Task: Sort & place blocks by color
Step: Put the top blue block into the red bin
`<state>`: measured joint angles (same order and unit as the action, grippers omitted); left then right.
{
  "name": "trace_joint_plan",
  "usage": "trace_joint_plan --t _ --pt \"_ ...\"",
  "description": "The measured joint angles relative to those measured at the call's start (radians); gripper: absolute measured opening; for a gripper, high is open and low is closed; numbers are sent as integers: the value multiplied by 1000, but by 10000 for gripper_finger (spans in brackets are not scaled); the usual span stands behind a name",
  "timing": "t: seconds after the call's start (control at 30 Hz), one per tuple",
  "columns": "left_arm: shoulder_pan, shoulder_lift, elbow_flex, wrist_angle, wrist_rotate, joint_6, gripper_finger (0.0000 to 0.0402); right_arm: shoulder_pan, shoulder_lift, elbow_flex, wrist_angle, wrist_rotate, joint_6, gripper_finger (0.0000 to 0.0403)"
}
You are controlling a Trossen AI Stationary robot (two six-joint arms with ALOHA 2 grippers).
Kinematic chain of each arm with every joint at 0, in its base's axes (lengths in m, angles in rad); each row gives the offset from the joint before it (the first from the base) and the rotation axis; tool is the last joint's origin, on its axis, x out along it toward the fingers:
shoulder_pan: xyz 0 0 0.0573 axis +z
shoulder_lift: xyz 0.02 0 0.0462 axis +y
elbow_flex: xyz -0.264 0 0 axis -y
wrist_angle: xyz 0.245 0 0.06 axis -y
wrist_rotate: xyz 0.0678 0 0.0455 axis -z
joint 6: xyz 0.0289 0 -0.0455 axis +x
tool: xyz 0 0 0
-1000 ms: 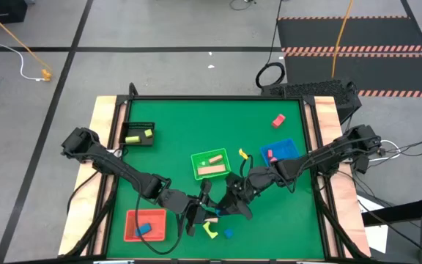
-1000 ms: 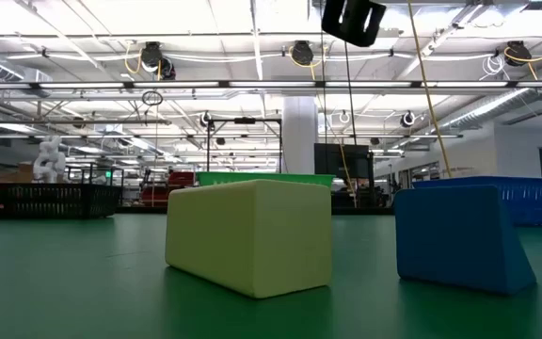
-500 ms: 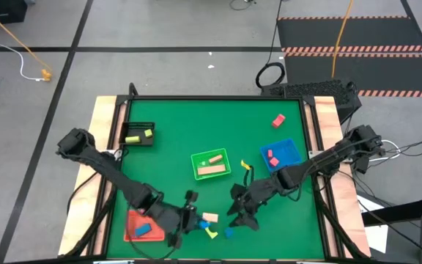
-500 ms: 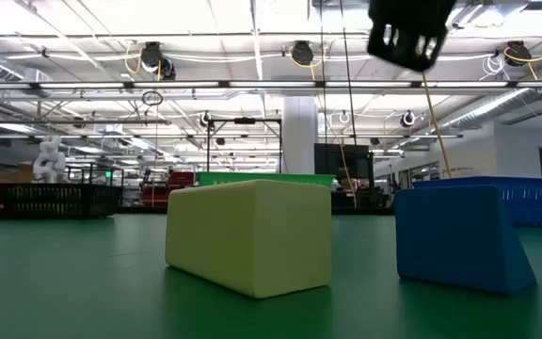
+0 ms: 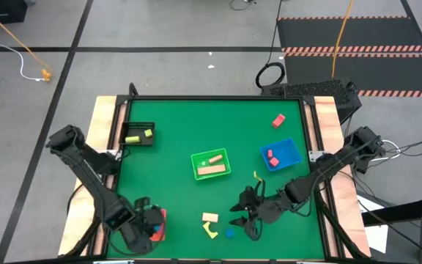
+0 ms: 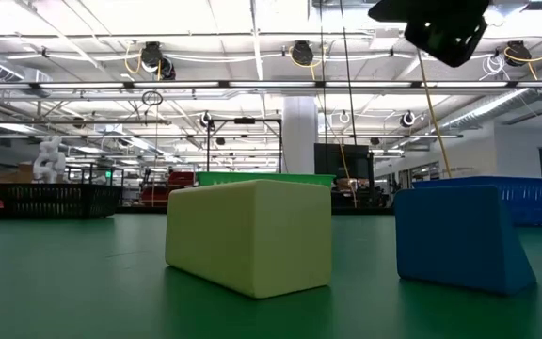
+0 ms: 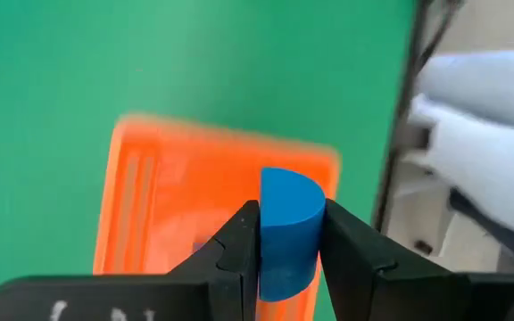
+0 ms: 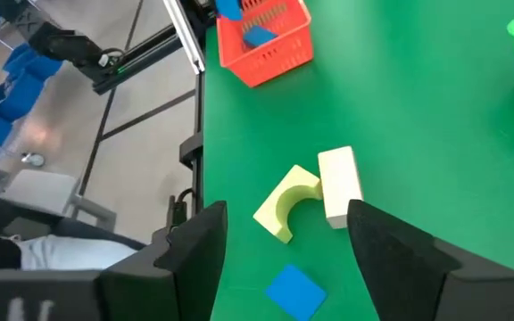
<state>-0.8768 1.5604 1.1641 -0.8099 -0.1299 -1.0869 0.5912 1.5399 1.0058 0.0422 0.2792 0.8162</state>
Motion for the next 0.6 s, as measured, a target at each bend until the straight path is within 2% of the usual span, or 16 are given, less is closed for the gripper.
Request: trace_joint_plan --t 0.17,0.4,0.6 --pt "-50 8 0 -85 -2 -142 89 29 48 -1 87 40 -18 219" --pt "-63 11 0 -88 -42 -179 92 40 175 -1 260 34 -9 219" --pt "-64 11 0 -93 -55 -183 151 40 221 -1 260 34 42 219"
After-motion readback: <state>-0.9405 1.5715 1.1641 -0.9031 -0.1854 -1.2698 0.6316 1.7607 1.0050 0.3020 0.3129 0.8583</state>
